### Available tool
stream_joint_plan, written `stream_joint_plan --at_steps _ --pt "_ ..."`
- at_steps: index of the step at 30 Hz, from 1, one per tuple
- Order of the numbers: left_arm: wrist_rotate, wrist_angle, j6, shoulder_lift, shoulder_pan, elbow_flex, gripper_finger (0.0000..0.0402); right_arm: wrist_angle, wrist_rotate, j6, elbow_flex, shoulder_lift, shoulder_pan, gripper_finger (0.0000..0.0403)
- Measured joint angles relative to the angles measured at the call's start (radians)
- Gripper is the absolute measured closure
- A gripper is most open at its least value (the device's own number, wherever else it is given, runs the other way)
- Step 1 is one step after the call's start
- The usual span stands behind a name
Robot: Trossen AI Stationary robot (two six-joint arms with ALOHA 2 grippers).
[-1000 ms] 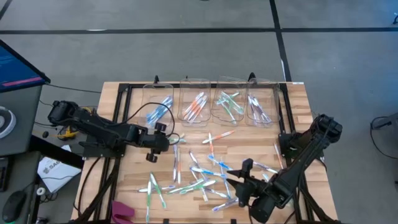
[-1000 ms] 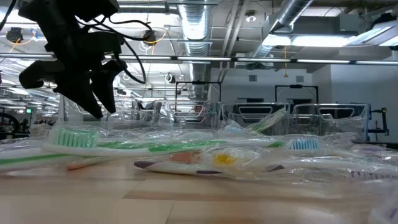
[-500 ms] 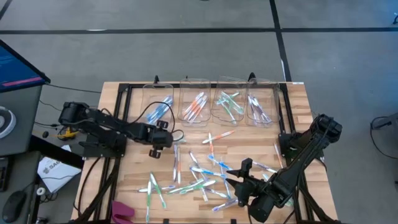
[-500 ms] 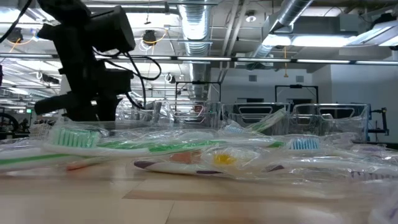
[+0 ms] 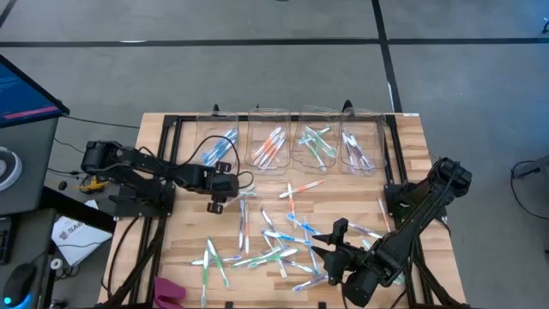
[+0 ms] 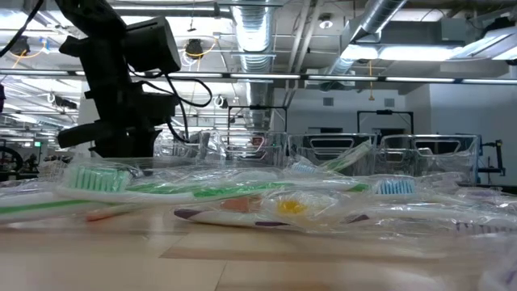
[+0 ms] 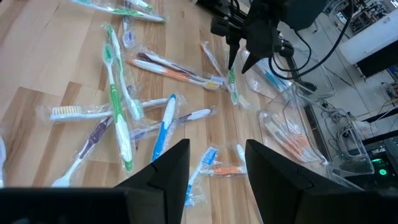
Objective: Pick & Place Toothbrushes
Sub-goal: Adjust the left transparent bin
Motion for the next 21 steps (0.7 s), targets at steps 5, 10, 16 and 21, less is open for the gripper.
stream_joint_plan --at_steps 5,10,16,21 --pt "0.006 -0.002 -0.001 0.000 -0.003 0.000 0.0252 -0.001 0.000 0.000 0.000 0.000 0.000 0.0253" --pt "0.025 -0.001 -0.017 0.000 -0.016 -0.003 0.0252 -0.001 0.000 0.000 0.000 0.000 0.000 0.0253" --pt "0.017 -0.006 -0.024 -0.001 -0.017 -0.038 0.0252 -0.001 0.000 0.000 0.000 0.000 0.000 0.0253" --pt "-0.002 -0.007 -0.025 -0.016 -0.016 -0.040 0.0252 -0.001 0.000 0.000 0.000 0.000 -0.005 0.0253"
